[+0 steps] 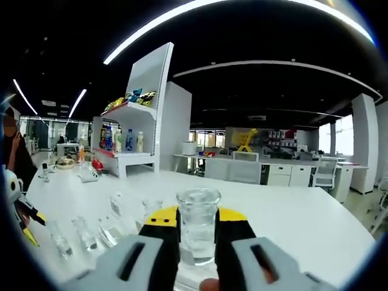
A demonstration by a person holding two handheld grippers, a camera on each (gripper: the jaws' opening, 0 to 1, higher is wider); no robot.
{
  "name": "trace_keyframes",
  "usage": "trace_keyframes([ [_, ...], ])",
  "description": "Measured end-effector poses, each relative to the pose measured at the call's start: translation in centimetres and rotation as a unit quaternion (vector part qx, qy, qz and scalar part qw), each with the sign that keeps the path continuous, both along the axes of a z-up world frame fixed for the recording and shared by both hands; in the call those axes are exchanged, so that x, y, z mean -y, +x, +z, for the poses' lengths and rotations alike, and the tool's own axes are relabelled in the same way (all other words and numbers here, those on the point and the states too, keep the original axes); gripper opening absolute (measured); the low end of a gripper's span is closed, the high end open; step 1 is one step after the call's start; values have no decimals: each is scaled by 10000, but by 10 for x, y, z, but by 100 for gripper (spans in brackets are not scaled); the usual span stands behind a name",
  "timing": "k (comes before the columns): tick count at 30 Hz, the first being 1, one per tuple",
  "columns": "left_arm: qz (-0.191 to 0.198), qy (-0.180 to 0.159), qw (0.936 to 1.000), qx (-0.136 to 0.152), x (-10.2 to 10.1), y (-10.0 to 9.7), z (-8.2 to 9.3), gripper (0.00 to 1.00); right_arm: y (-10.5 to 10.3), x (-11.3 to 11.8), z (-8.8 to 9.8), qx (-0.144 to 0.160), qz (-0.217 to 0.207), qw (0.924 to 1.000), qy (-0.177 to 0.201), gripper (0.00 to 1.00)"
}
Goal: Identify the label on the chemical reagent bottle, grasp the chemical reagent bottle, and place it in the designated position on the reagent rack
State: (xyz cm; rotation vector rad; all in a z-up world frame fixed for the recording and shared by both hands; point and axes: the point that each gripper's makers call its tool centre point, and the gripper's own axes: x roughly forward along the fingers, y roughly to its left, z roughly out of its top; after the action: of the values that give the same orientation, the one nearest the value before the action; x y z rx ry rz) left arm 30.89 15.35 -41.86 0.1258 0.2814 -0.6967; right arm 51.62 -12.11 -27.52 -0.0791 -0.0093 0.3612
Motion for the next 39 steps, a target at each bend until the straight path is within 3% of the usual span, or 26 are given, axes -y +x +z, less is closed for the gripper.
trace_keyframes([
  [8, 28, 44, 10000, -28, 1, -2, -3, 53, 11, -10, 4, 279, 148, 9995, -32, 19],
  [14, -24, 22, 10000, -17, 6, -4, -2, 53, 22, -16, 0, 258, 215, 9994, -103, 19],
  [18, 3, 43, 10000, -54, 2, -2, -5, 53, 31, -12, 3, 310, 59, 9995, 58, 19],
  [27, 78, 96, 9999, -81, -6, 1, -7, 54, 48, -4, -13, 100, -216, 9994, 243, 19],
  [39, 150, 102, 9998, -122, -12, 5, -10, 55, 57, -3, -37, -187, -317, 9992, 151, 19],
])
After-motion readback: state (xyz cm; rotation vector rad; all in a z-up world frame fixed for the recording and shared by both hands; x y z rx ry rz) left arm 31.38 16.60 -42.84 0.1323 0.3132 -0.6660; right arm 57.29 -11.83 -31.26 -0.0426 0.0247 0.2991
